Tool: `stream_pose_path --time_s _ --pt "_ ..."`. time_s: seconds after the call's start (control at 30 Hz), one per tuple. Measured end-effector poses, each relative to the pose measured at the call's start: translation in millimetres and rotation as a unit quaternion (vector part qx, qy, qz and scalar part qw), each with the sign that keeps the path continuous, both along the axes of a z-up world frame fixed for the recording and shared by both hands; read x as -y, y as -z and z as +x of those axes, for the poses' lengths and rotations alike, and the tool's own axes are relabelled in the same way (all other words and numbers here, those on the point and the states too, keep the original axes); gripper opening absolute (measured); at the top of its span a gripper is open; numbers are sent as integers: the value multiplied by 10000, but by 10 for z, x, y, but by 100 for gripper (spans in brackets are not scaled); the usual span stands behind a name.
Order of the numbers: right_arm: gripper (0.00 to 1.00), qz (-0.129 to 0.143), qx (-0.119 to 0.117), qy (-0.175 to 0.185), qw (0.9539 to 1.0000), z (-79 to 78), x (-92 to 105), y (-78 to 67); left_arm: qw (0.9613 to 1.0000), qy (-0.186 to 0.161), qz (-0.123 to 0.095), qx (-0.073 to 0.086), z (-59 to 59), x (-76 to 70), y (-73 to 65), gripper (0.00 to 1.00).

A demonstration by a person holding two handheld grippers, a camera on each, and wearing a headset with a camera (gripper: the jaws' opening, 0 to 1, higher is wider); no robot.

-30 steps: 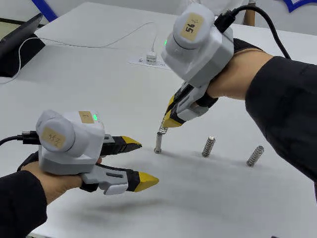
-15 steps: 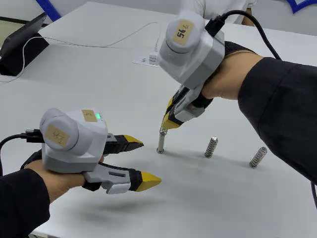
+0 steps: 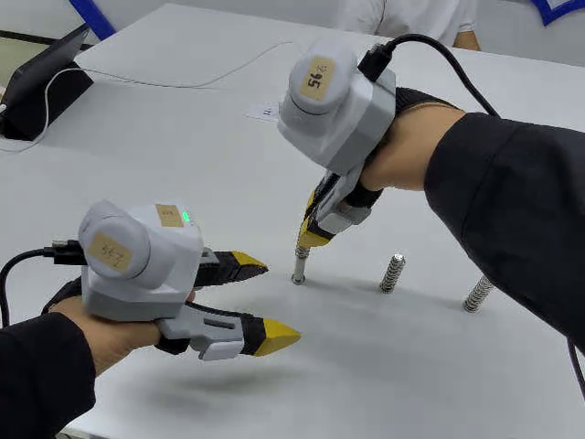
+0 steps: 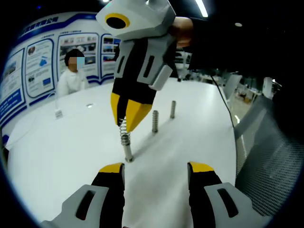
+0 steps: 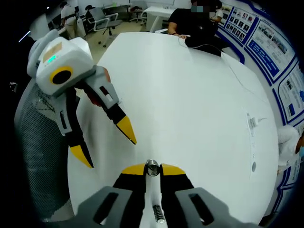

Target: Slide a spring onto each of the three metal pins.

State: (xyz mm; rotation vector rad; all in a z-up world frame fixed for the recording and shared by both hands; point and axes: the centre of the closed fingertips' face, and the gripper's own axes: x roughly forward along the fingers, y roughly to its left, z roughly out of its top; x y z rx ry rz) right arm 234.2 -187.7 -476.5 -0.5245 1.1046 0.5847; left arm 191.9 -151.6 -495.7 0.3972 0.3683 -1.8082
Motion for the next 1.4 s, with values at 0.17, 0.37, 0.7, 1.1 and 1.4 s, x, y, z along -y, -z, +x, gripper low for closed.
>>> stream_pose_path --time_s 0.17,0.37,0.7,1.1,1.4 --pt "12 -91 -124 -43 9999 31 4 93 10000 -12 5 3 10 -2 6 54" --pt "12 -112 -245 -18 9996 8 12 181 10000 -20 14 -4 12 -5 11 54" --pt "12 -67 -318 108 9994 8 46 318 10000 -10 43 -6 10 -9 29 54" --pt "12 -47 -356 177 9992 -15 53 401 10000 -32 32 -32 24 -9 24 53" --pt "14 -26 -355 171 9992 -41 59 437 10000 -33 43 -34 24 -11 33 53"
